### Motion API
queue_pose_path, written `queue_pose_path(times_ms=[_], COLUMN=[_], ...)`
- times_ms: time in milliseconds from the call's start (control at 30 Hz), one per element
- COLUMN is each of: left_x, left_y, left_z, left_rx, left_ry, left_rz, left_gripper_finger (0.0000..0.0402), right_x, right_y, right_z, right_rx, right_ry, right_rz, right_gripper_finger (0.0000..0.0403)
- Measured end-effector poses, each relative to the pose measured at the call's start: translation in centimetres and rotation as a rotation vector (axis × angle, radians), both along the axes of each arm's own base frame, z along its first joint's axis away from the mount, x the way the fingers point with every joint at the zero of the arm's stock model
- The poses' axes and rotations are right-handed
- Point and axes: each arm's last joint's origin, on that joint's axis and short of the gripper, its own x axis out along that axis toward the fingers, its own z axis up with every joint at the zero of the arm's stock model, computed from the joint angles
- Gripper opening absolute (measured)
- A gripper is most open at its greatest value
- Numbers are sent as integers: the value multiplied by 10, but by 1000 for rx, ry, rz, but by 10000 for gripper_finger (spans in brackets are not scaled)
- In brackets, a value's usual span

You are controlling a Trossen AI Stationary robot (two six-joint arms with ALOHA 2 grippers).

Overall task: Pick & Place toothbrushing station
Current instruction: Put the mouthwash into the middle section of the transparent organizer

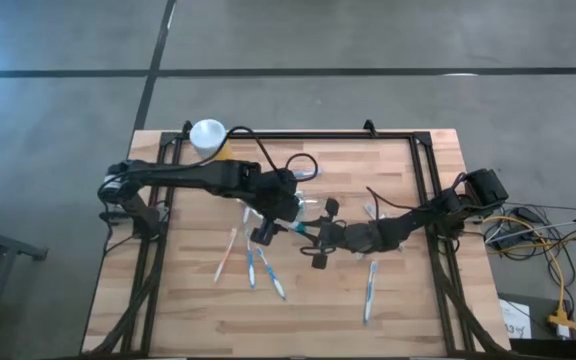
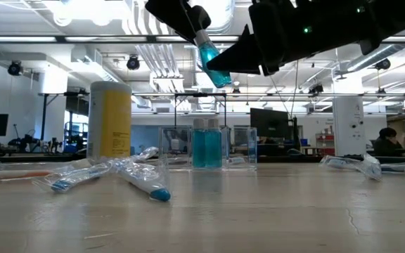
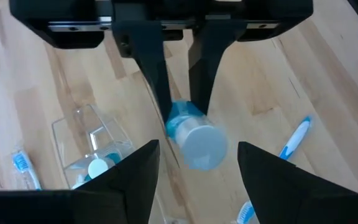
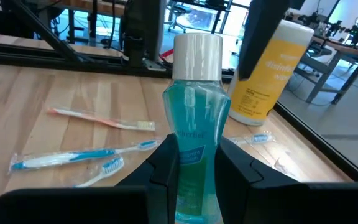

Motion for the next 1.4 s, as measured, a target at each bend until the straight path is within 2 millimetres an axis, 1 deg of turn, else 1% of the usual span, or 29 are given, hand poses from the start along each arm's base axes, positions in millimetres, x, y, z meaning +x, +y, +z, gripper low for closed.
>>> queue_pose_path(times_ms=[167,533,800,1400], left_x=[3,9,11,10], left_y=[-2,-2,-1,-3], left_z=[-3,-5,-8,-9], left_rx=[-5,-12,8,38], left_ry=[-1,-29,-19,-12], left_rz=[0,8,17,4], left_gripper_finger=[209,162,99,99], right_x=[1,0,0,0], right_y=[-2,-2,-3,-3], right_z=[0,0,-1,-1], right_rx=[15,19,26,21], right_ry=[-5,-4,-1,-1], right_rz=[-11,-12,-14,-15], right_gripper_finger=[68,68,68,68])
